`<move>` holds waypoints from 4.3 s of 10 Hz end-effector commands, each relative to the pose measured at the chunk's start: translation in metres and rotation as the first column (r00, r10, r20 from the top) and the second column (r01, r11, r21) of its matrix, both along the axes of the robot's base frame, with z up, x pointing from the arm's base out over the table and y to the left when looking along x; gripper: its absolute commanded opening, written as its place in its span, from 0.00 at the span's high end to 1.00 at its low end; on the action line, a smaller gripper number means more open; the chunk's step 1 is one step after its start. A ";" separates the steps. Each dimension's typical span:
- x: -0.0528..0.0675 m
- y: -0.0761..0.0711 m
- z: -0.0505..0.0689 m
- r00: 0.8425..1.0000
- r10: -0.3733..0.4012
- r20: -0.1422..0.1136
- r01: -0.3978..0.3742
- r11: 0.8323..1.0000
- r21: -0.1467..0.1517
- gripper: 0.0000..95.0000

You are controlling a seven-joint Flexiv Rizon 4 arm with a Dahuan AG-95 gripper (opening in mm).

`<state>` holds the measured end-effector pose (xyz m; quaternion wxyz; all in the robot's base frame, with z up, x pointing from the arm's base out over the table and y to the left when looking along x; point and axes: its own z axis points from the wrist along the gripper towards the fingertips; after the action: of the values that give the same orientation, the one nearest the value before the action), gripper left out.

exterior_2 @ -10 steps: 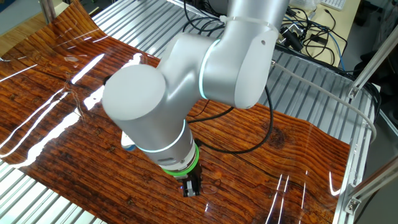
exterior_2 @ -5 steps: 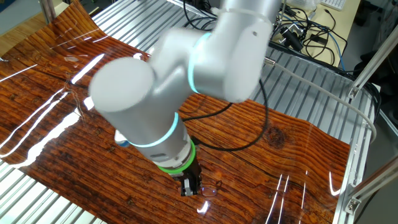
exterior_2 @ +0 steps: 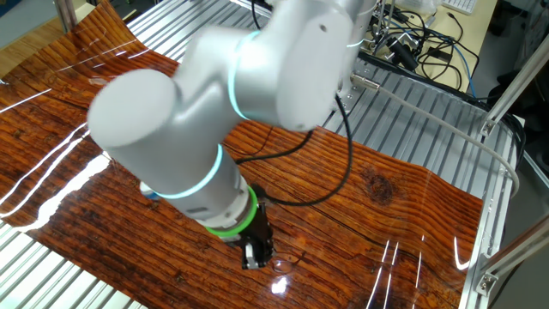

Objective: Unfold the leg of the glasses (with one hand)

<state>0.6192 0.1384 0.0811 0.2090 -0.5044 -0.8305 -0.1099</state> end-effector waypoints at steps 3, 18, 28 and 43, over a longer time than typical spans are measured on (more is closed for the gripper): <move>0.008 -0.003 0.015 0.997 -0.062 -0.045 0.065 0.996 0.055 1.00; 0.027 -0.008 0.040 0.988 -0.121 -0.095 0.132 0.984 0.121 1.00; 0.031 -0.012 0.044 0.988 -0.115 -0.100 0.127 0.984 0.124 0.80; 0.005 -0.011 0.076 0.937 0.308 0.163 -0.275 0.941 -0.195 1.00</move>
<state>0.6247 0.1276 0.1587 0.1165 -0.3931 -0.9095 -0.0688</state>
